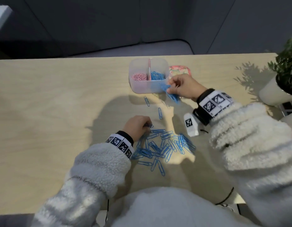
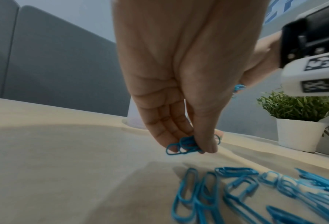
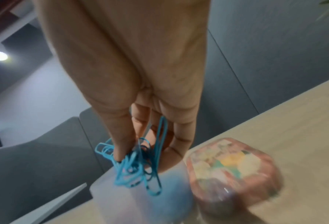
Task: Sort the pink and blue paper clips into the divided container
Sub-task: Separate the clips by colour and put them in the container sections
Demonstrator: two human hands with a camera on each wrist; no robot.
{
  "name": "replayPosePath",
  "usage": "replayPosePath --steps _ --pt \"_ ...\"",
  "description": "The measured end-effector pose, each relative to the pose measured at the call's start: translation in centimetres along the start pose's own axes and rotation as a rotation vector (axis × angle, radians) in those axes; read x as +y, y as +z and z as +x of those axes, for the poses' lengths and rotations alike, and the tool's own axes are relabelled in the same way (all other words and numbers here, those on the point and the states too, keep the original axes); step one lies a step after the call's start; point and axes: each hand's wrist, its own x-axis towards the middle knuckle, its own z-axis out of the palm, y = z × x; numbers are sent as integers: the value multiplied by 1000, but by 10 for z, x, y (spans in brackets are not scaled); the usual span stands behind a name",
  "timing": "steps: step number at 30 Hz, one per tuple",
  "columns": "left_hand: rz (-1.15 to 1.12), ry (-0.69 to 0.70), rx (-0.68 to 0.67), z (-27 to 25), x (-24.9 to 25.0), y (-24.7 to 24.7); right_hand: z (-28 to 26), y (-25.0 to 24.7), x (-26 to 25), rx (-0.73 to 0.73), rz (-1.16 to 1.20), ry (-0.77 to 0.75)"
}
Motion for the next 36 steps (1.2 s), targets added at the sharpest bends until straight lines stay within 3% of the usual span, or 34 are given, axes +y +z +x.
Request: replayPosePath --steps 6,12,19,25,31,33,36 --pt "-48 27 73 10 4 -23 61 -15 -40 175 139 105" --pt "-133 54 219 36 19 -60 89 5 -47 299 -73 154" --pt "-158 -19 390 97 42 -93 74 4 -47 281 -217 131" --pt "25 -60 318 141 60 -95 35 -4 -18 383 -87 -27" --pt "49 -5 302 134 56 -96 -5 1 17 321 -75 -42" --pt "105 61 320 115 49 -83 -15 10 33 239 -126 -1" --pt "341 64 181 83 30 -52 -21 30 51 61 -243 22"
